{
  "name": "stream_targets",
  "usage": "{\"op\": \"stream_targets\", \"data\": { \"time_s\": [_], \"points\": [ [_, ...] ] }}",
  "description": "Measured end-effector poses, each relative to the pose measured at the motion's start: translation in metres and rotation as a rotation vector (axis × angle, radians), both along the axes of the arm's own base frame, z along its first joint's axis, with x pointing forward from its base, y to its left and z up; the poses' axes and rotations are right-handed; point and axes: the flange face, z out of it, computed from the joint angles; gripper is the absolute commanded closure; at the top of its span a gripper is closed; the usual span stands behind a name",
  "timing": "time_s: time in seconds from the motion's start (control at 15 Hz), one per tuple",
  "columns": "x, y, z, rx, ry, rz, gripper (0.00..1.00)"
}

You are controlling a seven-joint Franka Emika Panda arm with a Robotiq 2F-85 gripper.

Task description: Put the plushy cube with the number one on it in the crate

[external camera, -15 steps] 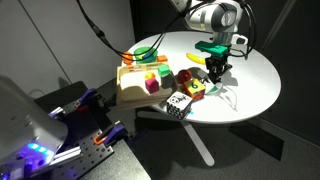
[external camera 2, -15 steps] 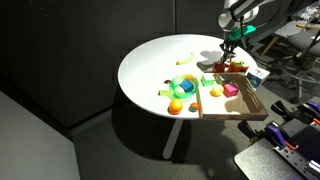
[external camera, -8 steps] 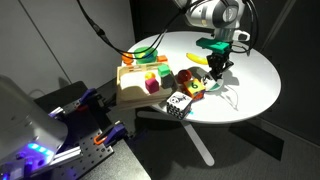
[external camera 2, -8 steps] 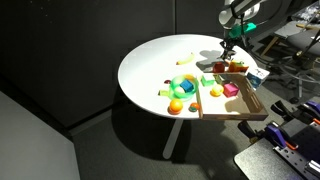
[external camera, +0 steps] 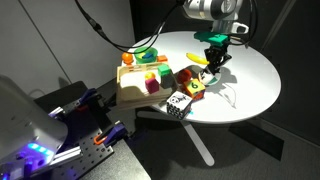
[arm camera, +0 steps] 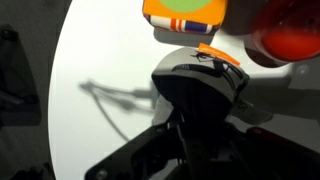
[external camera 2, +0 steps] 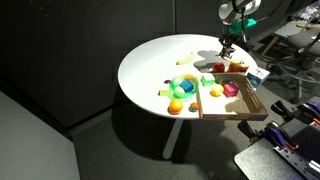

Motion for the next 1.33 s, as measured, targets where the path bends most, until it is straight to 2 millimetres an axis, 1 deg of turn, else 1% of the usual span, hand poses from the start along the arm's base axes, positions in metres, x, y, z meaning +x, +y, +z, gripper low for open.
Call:
{"op": "stream_targets", "data": {
  "time_s": [0.4,0.53,0.73,1.0,1.33],
  "points": [
    [-0.022,0.016,0.005,0.032,0.015,0.046,0.95],
    [-0.031,0.018,0.013,0.037,0.000,0.058,0.95],
    [-0.045,0.023,0.031,0.044,-0.033,0.091,0.95],
    [-0.066,0.035,0.054,0.062,-0.058,0.164,0.95],
    [-0.092,0.055,0.068,0.107,-0.068,0.275,0.95]
  ]
}}
